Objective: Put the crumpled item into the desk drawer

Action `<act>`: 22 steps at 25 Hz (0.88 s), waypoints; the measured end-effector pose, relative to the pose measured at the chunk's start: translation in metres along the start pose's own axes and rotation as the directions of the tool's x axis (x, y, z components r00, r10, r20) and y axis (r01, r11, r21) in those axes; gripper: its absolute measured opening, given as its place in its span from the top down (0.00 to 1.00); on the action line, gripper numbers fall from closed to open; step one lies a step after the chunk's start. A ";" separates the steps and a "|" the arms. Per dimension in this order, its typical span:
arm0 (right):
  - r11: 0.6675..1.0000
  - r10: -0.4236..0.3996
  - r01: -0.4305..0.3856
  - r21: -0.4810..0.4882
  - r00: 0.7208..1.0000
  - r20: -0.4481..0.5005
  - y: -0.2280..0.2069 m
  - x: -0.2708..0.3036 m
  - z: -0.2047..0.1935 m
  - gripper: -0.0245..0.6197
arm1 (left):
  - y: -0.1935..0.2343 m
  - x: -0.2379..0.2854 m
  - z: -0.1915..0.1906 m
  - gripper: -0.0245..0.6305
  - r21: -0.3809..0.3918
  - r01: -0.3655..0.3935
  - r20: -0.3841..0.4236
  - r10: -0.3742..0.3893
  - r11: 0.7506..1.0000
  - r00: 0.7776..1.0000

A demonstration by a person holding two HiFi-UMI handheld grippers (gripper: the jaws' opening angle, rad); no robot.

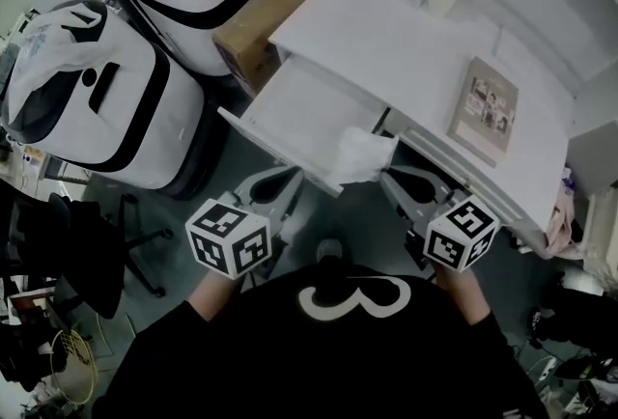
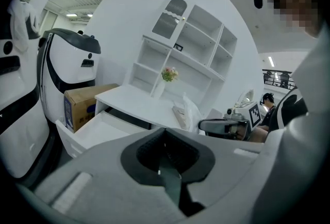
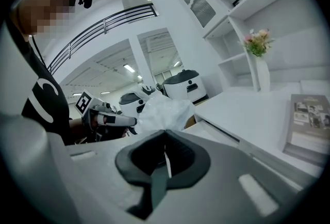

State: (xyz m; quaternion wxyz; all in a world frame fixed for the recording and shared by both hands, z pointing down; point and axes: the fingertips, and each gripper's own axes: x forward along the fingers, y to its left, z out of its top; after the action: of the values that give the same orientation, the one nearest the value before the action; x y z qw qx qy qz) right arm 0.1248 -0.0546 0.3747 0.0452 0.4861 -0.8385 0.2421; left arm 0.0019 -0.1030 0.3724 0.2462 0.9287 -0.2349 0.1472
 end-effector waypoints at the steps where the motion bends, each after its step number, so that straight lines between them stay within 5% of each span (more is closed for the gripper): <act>1: 1.000 0.001 -0.001 -0.006 1.000 -0.004 -0.003 0.006 0.001 0.96 | 0.006 0.002 0.001 0.95 -0.004 -0.005 0.001 0.005 1.000 1.000; 22: 0.995 0.079 -0.086 -0.040 0.984 -0.158 -0.050 0.124 0.013 0.96 | 0.086 0.020 0.016 0.95 -0.100 -0.136 0.008 0.138 0.986 0.990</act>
State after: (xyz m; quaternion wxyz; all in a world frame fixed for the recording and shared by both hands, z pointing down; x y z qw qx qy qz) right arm 0.1041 -0.1794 0.4199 0.1121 0.4293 -0.8572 0.2616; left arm -0.0222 -0.1848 0.3998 0.2796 0.8980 -0.3070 0.1451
